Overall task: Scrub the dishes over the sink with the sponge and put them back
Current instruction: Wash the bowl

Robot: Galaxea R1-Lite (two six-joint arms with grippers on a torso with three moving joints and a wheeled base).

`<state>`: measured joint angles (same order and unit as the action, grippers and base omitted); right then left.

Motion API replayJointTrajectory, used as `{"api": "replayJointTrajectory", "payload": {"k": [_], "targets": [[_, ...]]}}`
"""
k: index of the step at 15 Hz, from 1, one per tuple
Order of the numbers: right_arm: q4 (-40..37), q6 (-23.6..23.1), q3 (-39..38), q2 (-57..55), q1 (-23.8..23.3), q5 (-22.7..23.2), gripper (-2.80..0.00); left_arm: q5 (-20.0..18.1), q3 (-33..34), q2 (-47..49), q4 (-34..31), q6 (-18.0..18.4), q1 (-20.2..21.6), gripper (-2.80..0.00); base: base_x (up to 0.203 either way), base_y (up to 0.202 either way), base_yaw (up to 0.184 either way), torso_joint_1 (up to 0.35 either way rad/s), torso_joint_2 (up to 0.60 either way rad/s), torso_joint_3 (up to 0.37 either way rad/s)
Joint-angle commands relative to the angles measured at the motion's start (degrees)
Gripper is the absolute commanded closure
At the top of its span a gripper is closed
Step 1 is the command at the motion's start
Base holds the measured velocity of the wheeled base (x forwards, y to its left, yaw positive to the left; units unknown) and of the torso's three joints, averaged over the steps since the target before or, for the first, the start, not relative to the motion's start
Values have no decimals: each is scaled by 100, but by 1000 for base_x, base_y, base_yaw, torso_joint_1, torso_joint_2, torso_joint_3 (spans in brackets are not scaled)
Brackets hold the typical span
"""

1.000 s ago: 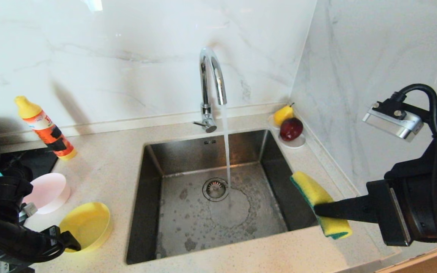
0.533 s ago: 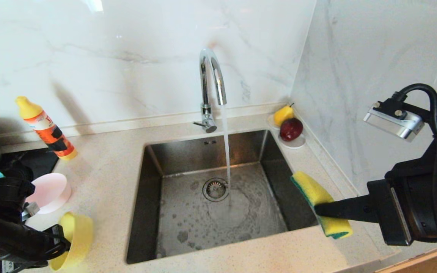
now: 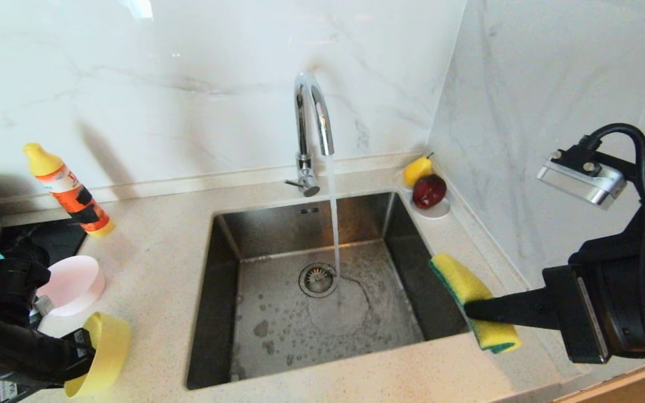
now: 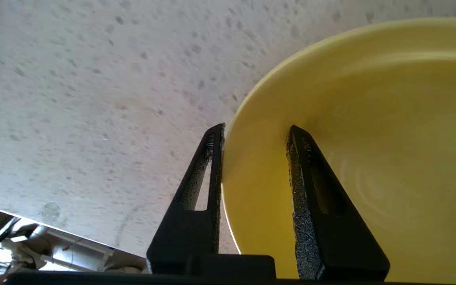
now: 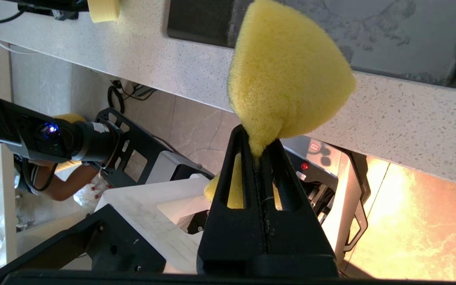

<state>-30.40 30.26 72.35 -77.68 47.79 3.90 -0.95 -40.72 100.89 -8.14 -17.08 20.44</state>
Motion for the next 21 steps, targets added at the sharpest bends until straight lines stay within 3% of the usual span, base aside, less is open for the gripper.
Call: {"api": "replayJointTrajectory", "payload": {"k": [1, 6, 9, 14, 15, 16, 21], "targets": [[-18, 15, -2, 16, 3, 5, 0, 19, -74, -162, -11, -15, 11, 0, 0, 0, 0, 0, 0, 0], [-18, 7, 7, 95, 3, -3, 0, 305, -244, -548, -108, 10, 118, 0, 0, 0, 0, 0, 0, 0], [-18, 8, 1, 119, 3, 17, 0, 320, -536, -705, -596, 37, 178, 0, 0, 0, 0, 0, 0, 0], [-22, 15, -11, 148, 3, 32, 0, 315, -410, -506, -608, 48, 192, 0, 0, 0, 0, 0, 0, 0], [-18, 15, -11, 139, 3, 32, 0, 315, -351, -439, -559, 55, 196, -164, 0, 0, 0, 0, 0, 0], [-27, 15, -11, 131, 3, 32, 0, 310, -349, -414, -547, 42, 206, -280, 0, 0, 0, 0, 0, 0], [-22, 15, -11, 137, 3, 32, 0, 197, -402, -353, -538, -16, 295, -280, 0, 0, 0, 0, 0, 0]]}}
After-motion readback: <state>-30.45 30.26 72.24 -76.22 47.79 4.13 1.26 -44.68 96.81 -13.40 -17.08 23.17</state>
